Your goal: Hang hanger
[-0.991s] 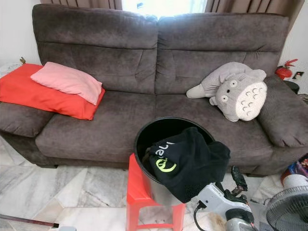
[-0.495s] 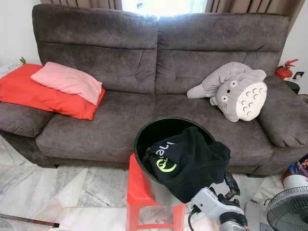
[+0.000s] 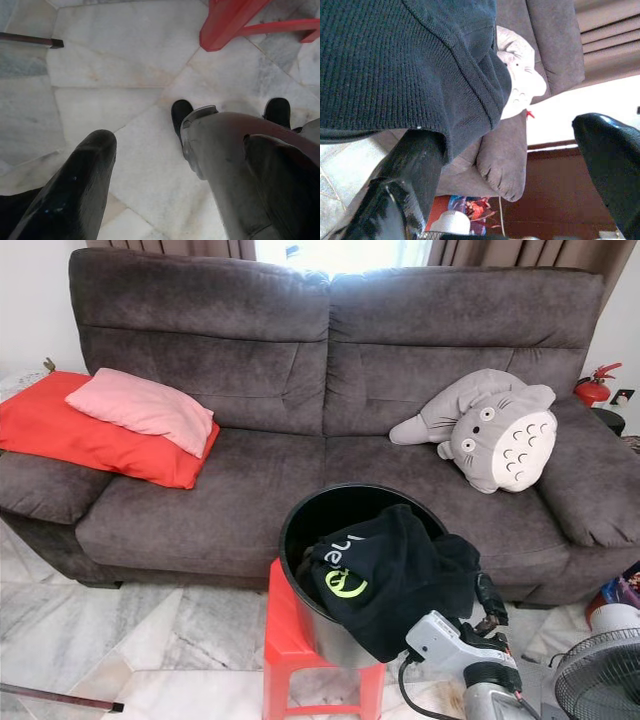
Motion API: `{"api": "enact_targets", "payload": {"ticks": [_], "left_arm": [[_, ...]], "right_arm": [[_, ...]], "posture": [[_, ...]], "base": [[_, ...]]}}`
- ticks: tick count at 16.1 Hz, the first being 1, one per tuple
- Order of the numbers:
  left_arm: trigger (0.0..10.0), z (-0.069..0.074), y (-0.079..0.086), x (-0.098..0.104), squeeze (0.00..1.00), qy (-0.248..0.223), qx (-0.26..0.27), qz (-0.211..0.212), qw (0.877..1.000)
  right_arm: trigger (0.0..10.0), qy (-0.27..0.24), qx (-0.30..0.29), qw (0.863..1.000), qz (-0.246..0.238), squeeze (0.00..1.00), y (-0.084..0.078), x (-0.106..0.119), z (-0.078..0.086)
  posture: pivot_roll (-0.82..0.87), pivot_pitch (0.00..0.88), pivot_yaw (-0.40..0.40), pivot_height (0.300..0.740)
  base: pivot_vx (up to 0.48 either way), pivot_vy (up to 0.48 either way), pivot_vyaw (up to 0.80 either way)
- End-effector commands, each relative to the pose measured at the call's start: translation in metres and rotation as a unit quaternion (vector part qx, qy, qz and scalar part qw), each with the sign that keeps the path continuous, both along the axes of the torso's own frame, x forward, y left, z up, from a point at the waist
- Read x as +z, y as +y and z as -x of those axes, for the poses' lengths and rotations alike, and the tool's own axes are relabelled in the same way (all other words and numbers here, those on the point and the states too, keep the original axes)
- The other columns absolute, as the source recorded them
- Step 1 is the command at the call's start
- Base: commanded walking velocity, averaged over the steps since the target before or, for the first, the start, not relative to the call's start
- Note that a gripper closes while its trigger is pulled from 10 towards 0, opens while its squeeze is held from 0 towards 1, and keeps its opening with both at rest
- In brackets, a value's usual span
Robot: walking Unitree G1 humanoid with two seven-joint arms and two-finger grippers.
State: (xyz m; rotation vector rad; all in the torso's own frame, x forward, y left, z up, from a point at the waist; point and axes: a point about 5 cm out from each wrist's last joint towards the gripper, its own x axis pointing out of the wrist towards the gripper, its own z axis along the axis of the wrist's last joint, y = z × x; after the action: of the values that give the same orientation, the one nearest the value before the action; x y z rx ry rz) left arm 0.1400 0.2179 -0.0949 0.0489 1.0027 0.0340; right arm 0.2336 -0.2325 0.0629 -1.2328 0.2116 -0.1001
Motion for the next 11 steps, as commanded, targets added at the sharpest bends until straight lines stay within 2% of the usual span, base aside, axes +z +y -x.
{"api": "enact_targets", "payload": {"ticks": [1, 6, 9, 11], "left_arm": [[10.0, 0.01, 0.017, 0.0, 0.0, 0.01, 0.009, -0.006, 1.0], [10.0, 0.021, 0.037, 0.003, 0.0, 0.013, 0.016, -0.013, 1.0], [10.0, 0.015, 0.031, 0.003, 0.0, 0.012, 0.013, -0.01, 1.0], [10.0, 0.008, 0.015, 0.001, 0.0, 0.012, 0.006, -0.006, 1.0]], "right_arm": [[10.0, -0.015, 0.002, 1.0, 0.004, 0.0, 0.001, 0.005, 0.0], [10.0, -0.048, 0.021, 0.999, 0.011, 0.0, 0.003, 0.019, -0.011], [10.0, -0.047, 0.019, 0.999, 0.011, 0.0, 0.004, 0.02, -0.012], [10.0, -0.025, 0.019, 0.999, 0.006, 0.0, 0.004, 0.016, -0.014]], "posture": [[-0.11, 0.058, 0.003, 0.74], [-0.11, 0.062, 0.005, 0.74], [-0.11, 0.063, 0.006, 0.74], [-0.11, 0.064, 0.007, 0.74]], "base": [[0.0, 0.0, 0.0], [0.0, 0.0, 0.0], [0.0, 0.0, 0.0], [0.0, 0.0, 0.0]]}}
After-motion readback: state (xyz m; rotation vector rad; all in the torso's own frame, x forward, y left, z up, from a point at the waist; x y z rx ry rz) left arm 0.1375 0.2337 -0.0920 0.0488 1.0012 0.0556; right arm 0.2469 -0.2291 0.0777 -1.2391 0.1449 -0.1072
